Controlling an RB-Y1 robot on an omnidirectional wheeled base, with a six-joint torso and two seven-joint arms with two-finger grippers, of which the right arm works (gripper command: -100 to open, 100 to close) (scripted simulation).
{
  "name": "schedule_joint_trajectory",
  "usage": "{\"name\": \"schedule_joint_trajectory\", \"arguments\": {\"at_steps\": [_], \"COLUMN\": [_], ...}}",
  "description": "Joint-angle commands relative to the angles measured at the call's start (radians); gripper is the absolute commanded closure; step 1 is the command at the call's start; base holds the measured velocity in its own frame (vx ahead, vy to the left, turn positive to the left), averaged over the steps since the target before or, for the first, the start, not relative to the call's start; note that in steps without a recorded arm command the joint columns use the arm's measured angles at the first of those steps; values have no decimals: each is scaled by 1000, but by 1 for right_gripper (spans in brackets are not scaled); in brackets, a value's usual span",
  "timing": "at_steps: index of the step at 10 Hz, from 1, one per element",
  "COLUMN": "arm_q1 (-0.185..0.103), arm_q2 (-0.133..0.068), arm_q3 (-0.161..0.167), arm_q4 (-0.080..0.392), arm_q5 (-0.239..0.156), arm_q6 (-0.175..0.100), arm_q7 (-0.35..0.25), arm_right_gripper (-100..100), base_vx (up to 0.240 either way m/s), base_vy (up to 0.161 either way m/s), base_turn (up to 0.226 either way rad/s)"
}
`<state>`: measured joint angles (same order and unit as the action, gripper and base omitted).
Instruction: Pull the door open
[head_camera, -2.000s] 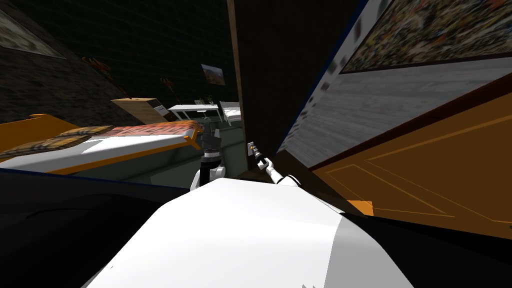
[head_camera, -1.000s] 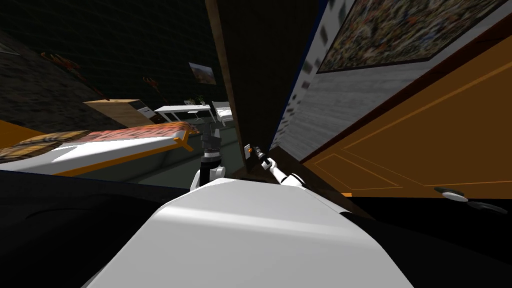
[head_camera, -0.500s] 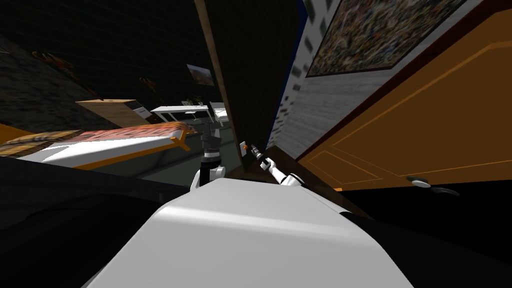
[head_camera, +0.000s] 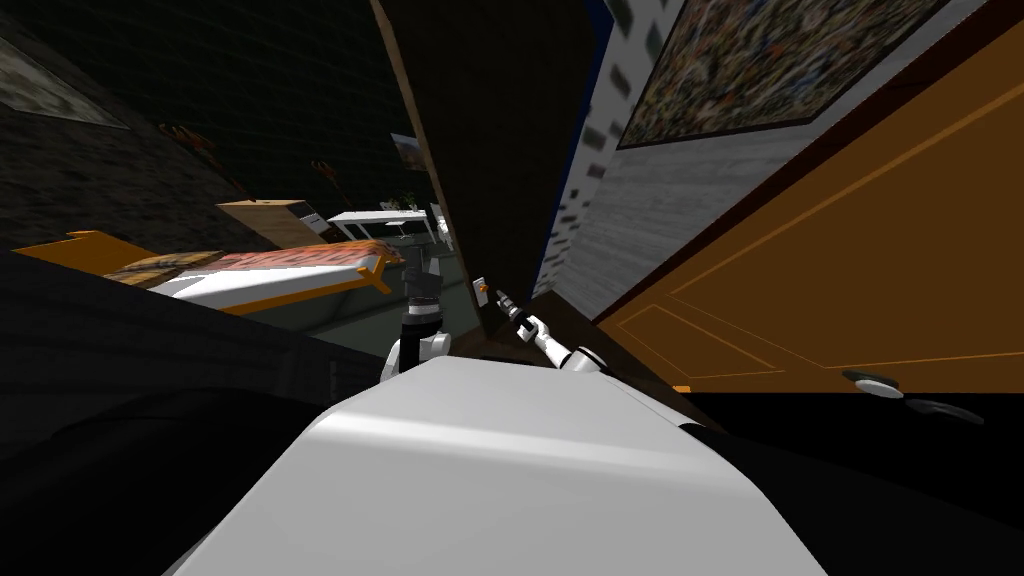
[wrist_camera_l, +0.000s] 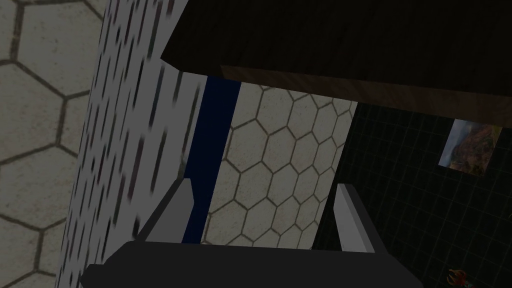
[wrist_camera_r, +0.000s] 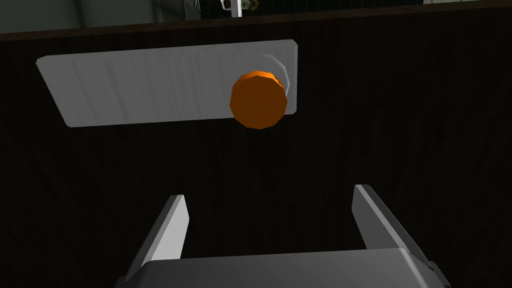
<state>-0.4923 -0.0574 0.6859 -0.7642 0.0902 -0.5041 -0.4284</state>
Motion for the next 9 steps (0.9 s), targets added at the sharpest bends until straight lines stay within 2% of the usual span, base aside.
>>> {"name": "schedule_joint_trajectory", "arguments": {"at_steps": [1, 4, 8, 9], "arm_q1": [-9, -24, -47, -40], "arm_q2": [-8, -16, -16, -19], "arm_q3": [10, 30, 56, 53], "arm_q4": [9, 25, 47, 37], "arm_q5": [2, 4, 8, 8], "arm_q6": [-11, -31, -58, -50], "arm_q7": [-13, -36, -68, -63], "arm_right_gripper": [-100, -100, -100, -100], "base_vx": [29, 74, 80, 44], "base_vy": [38, 145, 214, 106], "base_turn": [-210, -151, -39, -6]}}
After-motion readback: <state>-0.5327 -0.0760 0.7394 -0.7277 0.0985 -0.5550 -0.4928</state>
